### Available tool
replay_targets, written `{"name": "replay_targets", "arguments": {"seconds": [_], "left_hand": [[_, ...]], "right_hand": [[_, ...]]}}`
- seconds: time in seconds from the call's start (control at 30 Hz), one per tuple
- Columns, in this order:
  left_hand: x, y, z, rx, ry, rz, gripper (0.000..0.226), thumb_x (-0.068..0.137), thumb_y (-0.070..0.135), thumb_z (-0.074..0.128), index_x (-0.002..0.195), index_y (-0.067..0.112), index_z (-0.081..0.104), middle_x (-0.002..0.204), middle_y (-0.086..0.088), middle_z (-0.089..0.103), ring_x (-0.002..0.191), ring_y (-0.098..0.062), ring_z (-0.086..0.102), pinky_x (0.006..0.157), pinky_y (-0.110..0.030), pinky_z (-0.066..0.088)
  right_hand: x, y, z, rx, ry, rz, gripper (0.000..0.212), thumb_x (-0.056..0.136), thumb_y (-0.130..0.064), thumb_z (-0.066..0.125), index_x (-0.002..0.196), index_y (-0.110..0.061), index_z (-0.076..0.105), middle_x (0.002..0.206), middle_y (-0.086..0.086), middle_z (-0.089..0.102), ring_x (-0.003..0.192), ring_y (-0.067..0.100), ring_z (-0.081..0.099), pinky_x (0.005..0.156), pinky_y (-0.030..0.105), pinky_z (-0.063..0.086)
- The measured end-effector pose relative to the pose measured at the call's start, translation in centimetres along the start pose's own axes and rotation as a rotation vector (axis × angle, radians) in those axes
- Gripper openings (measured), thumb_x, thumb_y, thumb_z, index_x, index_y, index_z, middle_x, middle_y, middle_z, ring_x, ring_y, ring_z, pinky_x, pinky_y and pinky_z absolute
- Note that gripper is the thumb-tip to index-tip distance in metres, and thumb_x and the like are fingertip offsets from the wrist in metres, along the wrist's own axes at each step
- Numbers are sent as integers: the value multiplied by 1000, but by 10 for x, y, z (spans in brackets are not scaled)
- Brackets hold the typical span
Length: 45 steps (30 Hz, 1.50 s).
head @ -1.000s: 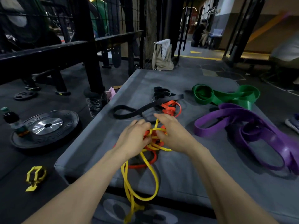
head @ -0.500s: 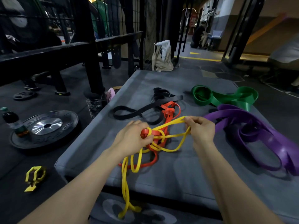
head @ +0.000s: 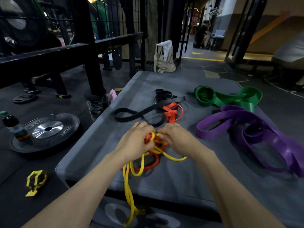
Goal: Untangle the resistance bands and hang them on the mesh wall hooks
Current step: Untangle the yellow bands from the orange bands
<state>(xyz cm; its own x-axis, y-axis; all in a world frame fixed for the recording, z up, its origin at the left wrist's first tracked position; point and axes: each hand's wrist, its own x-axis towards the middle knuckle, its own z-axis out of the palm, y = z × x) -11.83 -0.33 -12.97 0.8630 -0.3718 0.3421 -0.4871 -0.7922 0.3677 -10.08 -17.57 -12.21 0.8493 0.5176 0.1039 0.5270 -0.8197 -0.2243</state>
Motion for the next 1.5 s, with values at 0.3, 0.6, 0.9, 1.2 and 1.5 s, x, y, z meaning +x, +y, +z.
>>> {"name": "replay_targets", "arguments": {"seconds": [0.3, 0.6, 0.9, 1.2, 1.5], "left_hand": [[-1, -10, -7, -58, 78, -139, 32, 82, 50, 54, 93, 20, 60, 85, 11, 47, 89, -9, 41, 71, -23, 31], [-7, -25, -15, -162, 73, -402, 25, 87, 36, 60, 73, 16, 58, 64, 3, 54, 64, -17, 52, 54, -30, 35], [-5, -28, -19, -487, 129, -522, 18, 87, 29, 63, 84, 11, 64, 71, -18, 65, 54, -15, 51, 51, -22, 40], [-7, -28, -24, -674, 226, -503, 9, 87, 22, 63, 80, 21, 67, 76, -4, 69, 73, -20, 63, 80, -40, 51], [-10, -26, -29, -822, 212, -470, 8, 87, 19, 63, 83, 15, 68, 79, -5, 67, 74, -14, 61, 76, -28, 50]], "right_hand": [[-9, 17, -17, 475, 551, 445, 22, 94, -18, 52, 94, -4, 69, 90, 14, 68, 85, 25, 57, 70, 30, 35], [-26, 46, -13, 536, 657, 802, 29, 92, -23, 53, 85, 1, 68, 83, 23, 64, 88, 39, 59, 70, 34, 40], [-19, 25, -3, 74, 520, 580, 25, 90, -15, 53, 110, -2, 61, 116, 19, 52, 110, 38, 41, 96, 36, 28], [-20, -12, 3, 139, -274, 303, 42, 74, -37, 75, 105, -16, 57, 110, 4, 60, 104, 20, 58, 86, 28, 46], [-13, -2, 8, 569, 62, 413, 13, 89, -10, 45, 78, -18, 43, 64, -2, 62, 57, 12, 58, 55, 25, 47]]}}
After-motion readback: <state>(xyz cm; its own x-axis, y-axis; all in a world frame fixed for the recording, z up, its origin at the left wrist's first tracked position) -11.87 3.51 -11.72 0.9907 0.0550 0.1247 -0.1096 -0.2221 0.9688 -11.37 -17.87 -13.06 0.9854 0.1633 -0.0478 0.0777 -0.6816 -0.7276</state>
